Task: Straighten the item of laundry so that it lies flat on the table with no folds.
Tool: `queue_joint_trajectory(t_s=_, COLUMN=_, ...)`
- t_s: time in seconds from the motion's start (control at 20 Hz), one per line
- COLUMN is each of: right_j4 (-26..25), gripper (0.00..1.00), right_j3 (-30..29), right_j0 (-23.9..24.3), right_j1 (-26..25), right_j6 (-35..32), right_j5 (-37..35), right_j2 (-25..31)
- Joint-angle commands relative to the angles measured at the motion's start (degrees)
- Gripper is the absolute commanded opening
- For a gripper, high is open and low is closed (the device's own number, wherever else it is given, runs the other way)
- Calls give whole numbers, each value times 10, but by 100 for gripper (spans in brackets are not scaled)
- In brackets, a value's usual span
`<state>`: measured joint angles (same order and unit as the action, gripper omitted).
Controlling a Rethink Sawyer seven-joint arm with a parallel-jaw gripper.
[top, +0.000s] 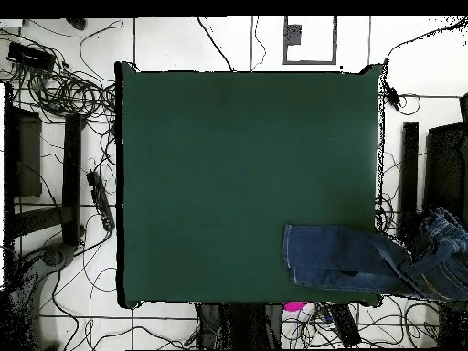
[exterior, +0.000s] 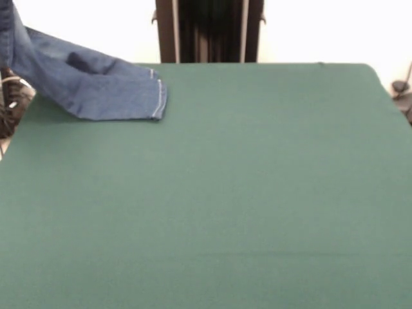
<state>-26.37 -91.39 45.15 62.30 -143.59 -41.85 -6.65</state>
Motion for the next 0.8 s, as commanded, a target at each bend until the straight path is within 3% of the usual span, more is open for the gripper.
queue_joint_trajectory(t_s=0.05, right_j4=-58, gripper=0, right_j3=26, right_j0=-7, right_j1=-14, right_j6=260, right_j5=-33, right_j2=93)
queue_joint_trajectory(t_s=0.35, right_j4=-103, gripper=0, right_j3=76, right_j0=-4, right_j1=-22, right_j6=290, right_j5=-60, right_j2=106)
queue_joint_trajectory(t_s=0.8, right_j4=-111, gripper=0, right_j3=152, right_j0=31, right_j1=-57, right_j6=365, right_j5=-47, right_j2=170)
